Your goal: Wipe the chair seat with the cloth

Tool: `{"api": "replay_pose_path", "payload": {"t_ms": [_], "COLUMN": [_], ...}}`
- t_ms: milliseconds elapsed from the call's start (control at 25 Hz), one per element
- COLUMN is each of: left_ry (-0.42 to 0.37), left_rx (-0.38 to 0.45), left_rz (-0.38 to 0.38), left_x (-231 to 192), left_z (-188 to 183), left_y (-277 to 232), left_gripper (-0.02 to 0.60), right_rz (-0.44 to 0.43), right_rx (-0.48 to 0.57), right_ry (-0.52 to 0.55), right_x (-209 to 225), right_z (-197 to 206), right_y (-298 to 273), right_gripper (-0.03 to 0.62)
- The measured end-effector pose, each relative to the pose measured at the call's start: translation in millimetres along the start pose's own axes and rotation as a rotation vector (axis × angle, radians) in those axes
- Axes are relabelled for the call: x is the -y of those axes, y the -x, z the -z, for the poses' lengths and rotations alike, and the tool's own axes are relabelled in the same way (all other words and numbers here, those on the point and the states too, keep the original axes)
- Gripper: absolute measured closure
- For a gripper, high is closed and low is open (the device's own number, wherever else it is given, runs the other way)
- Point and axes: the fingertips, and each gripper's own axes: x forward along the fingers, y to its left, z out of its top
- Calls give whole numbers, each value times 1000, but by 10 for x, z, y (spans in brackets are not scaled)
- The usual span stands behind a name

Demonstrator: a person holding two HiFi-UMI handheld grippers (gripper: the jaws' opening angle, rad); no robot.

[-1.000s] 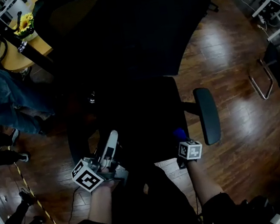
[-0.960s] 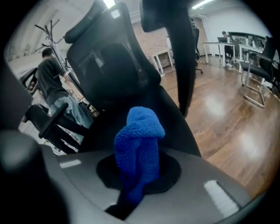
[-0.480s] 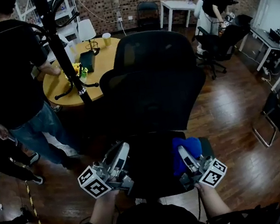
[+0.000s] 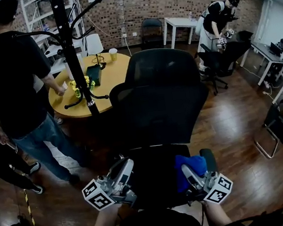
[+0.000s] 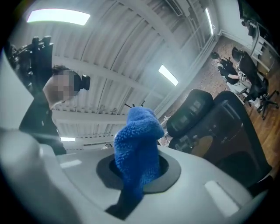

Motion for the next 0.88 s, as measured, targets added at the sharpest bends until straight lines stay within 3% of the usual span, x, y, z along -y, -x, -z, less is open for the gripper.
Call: {"api": "replay_pose_path", "payload": {"t_ms": [280, 640, 880], "left_ry": [-17, -60, -52], "left_rx": [-11, -41, -47], "left_rz": [16, -101, -112], "left_x": [61, 291, 474], "left_z": [10, 275, 369], "left_y": [-38, 214, 492], "left_gripper": [592, 592, 592], "right_rz": [11, -17, -34], "right_rx": [-1, -25, -12], "right_ry": [7, 13, 14], "right_x": [-37, -91, -454], "right_z": [22, 105, 217], "right_y": [1, 245, 433], "right_gripper": [559, 559, 560]}}
